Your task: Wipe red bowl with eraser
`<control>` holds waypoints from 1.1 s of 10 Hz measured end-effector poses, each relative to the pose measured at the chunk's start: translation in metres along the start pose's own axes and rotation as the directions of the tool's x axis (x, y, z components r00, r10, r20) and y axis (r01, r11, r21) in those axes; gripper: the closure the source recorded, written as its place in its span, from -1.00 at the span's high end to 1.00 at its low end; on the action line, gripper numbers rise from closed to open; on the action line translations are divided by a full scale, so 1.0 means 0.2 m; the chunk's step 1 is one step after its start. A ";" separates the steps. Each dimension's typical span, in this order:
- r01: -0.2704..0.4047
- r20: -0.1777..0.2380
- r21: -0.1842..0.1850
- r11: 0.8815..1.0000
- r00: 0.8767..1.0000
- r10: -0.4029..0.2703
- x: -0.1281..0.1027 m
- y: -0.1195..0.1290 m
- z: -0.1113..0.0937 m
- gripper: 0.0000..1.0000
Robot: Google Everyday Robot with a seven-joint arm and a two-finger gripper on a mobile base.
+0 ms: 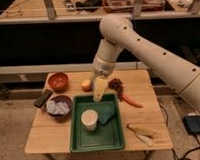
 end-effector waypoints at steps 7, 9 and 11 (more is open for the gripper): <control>0.009 -0.003 -0.024 1.000 1.000 -0.009 0.01 0.01 -0.01 0.60; 0.014 -0.018 -0.089 0.996 1.000 -0.016 0.05 0.09 -0.03 0.60; 0.020 -0.044 -0.174 0.984 0.999 -0.028 0.11 0.20 -0.06 0.60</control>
